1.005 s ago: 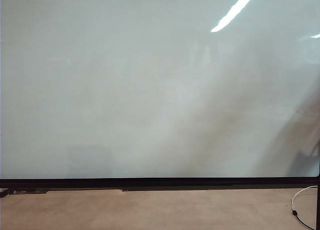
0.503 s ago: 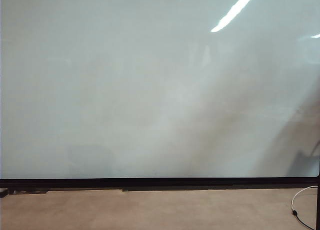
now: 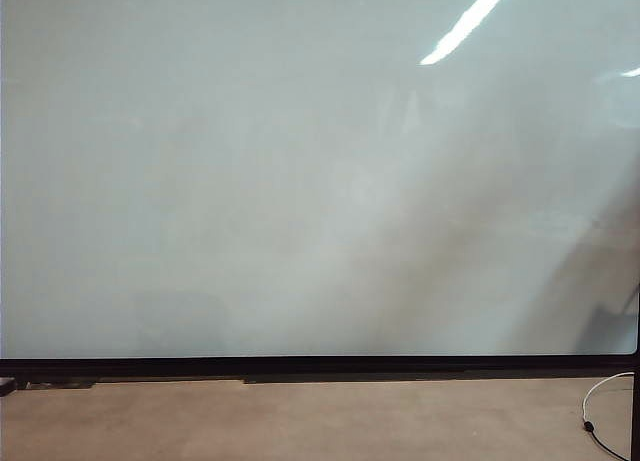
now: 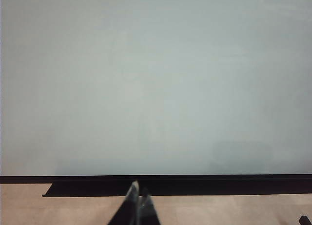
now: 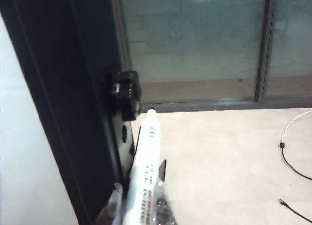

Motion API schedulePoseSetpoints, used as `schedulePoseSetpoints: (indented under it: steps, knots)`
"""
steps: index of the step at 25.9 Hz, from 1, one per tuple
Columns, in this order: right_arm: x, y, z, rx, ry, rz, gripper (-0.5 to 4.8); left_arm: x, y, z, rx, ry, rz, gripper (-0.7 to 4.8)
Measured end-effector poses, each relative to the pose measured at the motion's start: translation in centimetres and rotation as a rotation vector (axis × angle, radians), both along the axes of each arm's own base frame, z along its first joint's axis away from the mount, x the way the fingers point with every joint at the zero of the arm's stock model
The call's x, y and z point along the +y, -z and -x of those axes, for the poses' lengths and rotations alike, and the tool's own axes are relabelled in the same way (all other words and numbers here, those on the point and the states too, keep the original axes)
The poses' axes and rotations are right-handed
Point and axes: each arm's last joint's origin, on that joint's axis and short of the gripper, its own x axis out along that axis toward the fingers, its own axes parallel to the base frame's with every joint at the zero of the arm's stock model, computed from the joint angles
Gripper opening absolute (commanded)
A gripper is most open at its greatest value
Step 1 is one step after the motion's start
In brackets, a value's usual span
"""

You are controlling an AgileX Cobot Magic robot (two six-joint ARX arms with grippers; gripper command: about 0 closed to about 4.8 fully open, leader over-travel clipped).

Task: Pick up the pen on the shelf to the right of the whiteboard and draw a check mark.

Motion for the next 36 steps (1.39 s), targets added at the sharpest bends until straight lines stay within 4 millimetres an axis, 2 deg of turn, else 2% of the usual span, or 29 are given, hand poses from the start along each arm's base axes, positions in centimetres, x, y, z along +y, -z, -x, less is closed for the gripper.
schedulePoseSetpoints:
  steps: [14, 23, 29, 36]
  knots:
    - [-0.1, 0.0, 0.6, -0.028, 0.011, 0.013, -0.03, 0.0, 0.0, 0.0, 0.0, 0.0, 0.0, -0.04]
    - [-0.9, -0.9, 1.1, -0.061, 0.106, 0.021, -0.05, 0.0, 0.0, 0.0, 0.0, 0.0, 0.0, -0.04]
    - [-0.5, -1.2, 2.6, -0.056, 0.224, 0.005, -0.05, 0.0, 0.0, 0.0, 0.0, 0.0, 0.0, -0.04]
    - [2.5, -1.4, 6.6, -0.034, 0.389, -0.035, -0.05, 0.0, 0.0, 0.0, 0.0, 0.0, 0.0, -0.04]
